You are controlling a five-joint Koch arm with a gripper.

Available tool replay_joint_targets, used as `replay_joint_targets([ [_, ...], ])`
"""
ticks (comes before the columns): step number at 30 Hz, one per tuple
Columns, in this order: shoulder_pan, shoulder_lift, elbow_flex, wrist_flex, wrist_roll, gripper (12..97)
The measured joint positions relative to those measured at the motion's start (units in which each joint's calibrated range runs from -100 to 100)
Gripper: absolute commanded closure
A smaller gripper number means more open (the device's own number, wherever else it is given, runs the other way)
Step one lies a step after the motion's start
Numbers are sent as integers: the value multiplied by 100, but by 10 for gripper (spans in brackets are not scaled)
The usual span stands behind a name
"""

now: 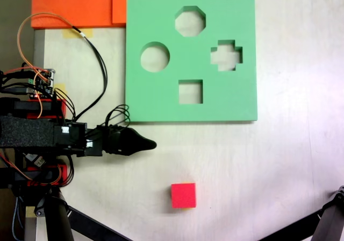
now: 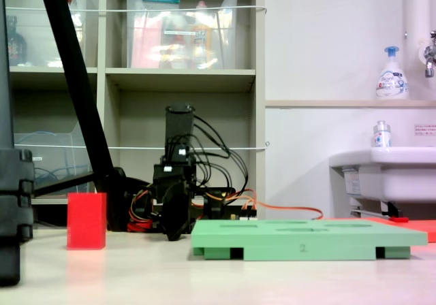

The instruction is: Put the square block into the corresponding hole

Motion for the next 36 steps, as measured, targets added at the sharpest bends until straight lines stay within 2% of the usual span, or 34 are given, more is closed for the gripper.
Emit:
replay_joint_targets([
  [9,-708,0,-20,0,1832,621],
  [13,-894,0,29,-470,2325,621],
  [21,-928,0,2430,-5590,2862,670],
  [27,-918,14,3920,-7861,2877,670],
  [28,-918,14,4194,-7978,2877,654],
  [32,-928,41,5546,-8321,2872,477],
  [36,-938,1587,7722,-9437,2867,417],
])
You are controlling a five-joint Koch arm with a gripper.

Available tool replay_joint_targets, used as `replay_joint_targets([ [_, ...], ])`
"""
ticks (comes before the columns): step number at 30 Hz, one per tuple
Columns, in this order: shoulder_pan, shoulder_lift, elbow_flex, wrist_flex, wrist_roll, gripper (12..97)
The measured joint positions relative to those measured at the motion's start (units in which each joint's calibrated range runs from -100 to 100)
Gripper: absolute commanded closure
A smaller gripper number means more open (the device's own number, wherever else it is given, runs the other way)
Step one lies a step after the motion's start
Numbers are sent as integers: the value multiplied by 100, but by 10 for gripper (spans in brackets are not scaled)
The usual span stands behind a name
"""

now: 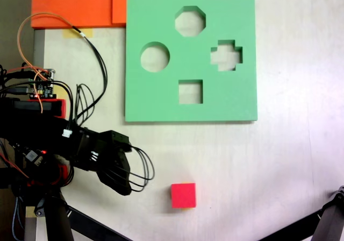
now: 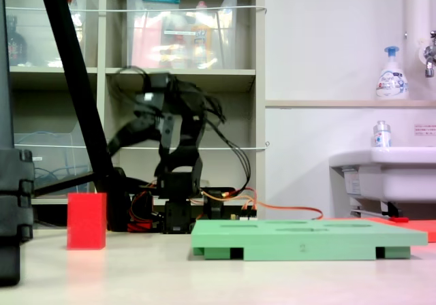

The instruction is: Put the square block into the corresponding hole

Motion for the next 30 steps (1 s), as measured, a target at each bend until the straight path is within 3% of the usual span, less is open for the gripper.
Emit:
replay_joint_targets([
  [11,-244,3680,2009,-343,0,416],
  [30,-93,7428,3616,362,78,416],
])
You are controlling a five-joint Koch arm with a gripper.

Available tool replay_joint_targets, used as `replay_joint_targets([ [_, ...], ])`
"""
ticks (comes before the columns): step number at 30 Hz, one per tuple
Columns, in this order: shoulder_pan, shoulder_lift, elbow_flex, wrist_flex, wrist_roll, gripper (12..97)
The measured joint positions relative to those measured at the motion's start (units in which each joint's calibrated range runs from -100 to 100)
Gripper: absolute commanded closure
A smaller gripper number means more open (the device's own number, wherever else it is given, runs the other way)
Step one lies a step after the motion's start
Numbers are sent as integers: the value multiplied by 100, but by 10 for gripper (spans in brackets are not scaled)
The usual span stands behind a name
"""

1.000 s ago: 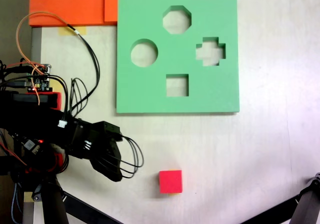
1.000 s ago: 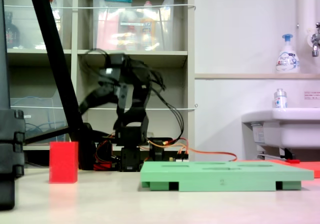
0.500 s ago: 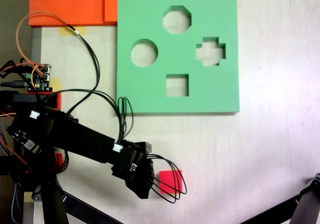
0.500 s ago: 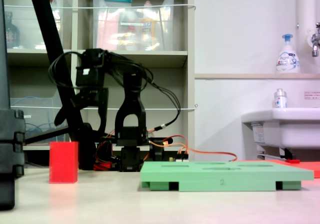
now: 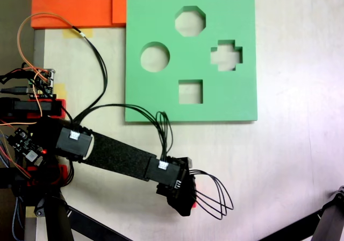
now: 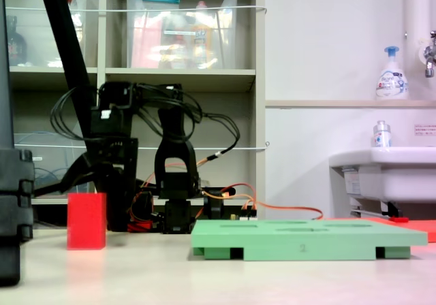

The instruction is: Put the square block into the corresponding hole

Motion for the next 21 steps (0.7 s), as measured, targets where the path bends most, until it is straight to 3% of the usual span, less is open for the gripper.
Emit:
replay_joint_targets([
  [10,-49,643,10,59,-5,429],
  [13,-44,698,20,69,-5,609],
  [21,-137,643,78,29,0,780],
])
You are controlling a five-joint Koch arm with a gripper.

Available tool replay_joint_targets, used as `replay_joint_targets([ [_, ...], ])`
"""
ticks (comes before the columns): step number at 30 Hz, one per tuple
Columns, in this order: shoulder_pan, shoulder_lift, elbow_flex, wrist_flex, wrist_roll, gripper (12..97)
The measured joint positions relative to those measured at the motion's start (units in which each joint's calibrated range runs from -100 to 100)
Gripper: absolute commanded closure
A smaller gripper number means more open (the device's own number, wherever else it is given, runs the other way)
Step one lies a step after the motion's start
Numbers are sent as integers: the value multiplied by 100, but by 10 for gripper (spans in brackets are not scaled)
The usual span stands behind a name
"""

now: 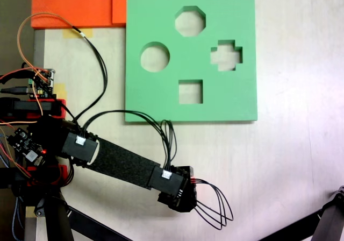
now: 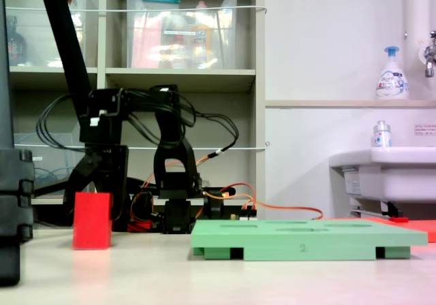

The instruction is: Put the square block into the corresponding hole

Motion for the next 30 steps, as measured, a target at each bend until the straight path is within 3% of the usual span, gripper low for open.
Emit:
replay_joint_targets([
  [10,-39,-246,-176,-284,5,800],
  [19,49,-2093,-519,-1145,5,799],
  [25,352,-3871,-519,-1341,327,795],
  [30,923,-4460,-519,-1419,1128,795],
])
